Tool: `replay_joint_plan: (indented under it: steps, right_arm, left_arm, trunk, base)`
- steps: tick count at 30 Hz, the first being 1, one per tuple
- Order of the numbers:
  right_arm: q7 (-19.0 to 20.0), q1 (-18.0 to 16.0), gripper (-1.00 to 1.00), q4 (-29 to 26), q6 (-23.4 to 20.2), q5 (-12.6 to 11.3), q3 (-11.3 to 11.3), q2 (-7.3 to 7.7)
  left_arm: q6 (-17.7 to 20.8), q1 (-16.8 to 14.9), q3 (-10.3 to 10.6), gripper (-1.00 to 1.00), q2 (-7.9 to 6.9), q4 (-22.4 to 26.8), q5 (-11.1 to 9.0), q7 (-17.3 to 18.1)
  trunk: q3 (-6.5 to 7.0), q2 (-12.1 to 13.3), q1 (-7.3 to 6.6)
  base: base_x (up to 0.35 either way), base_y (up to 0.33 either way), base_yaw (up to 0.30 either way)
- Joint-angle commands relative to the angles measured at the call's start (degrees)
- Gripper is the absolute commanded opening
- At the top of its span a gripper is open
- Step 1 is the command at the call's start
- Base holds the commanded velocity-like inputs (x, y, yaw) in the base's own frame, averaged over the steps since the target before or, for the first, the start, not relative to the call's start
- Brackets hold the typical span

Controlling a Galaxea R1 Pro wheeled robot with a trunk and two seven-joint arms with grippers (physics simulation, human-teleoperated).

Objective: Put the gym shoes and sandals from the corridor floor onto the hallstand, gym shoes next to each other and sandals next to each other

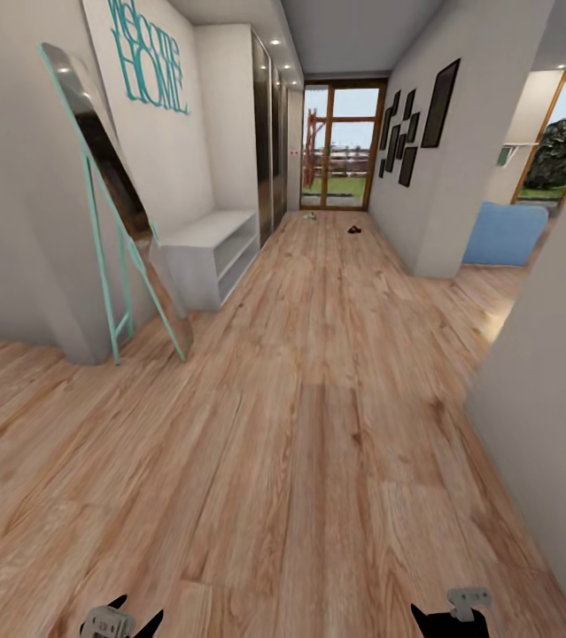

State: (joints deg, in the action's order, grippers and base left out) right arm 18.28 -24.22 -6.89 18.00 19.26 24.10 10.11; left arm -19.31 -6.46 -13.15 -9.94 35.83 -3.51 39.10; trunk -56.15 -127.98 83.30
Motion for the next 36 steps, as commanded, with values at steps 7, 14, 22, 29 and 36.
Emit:
replay_joint_plan:
  steps: [7, 14, 22, 29, 36]
  right_arm:
    - [0.2, 0.0, 1.0, 0.0, 0.2, 0.4, 0.5, 0.0]
    - [0.1, 0.0, 1.0, 0.0, 0.2, 0.4, 0.5, -0.08]
    - [0.1, 0.0, 1.0, 0.1, 0.2, 0.3, 0.5, -0.09]
    - [0.2, 0.0, 1.0, 0.1, 0.1, 0.3, 0.5, -0.09]
    - [0.2, 0.0, 1.0, 0.1, 0.1, 0.3, 0.5, -0.09]
  left_arm:
    - [0.1, 0.0, -0.1, 1.0, 0.01, -0.1, -0.4, 0.5]
    - [0.1, 0.0, -0.1, 1.0, 0.01, -0.1, -0.4, 0.5]
    - [0.1, 0.0, -0.1, 1.0, 0.01, -0.1, -0.4, 0.5]
    - [0.1, 0.0, -0.1, 1.0, 0.01, -0.1, -0.4, 0.5]
    - [0.1, 0.0, -0.1, 1.0, 0.01, -0.1, -0.4, 0.5]
  trunk:
    - [-0.05, 0.0, 0.03]
    - [-0.05, 0.0, 0.03]
    - [-0.02, 0.0, 0.03]
    - [0.19, 0.0, 0.03]
    - [0.24, 0.0, 0.03]
  base:
    - [0.337, 0.0, 0.0]
    - [0.337, 0.0, 0.0]
    - [0.337, 0.0, -0.019]
    - [0.337, 0.0, -0.173]
    - [0.337, 0.0, -0.053]
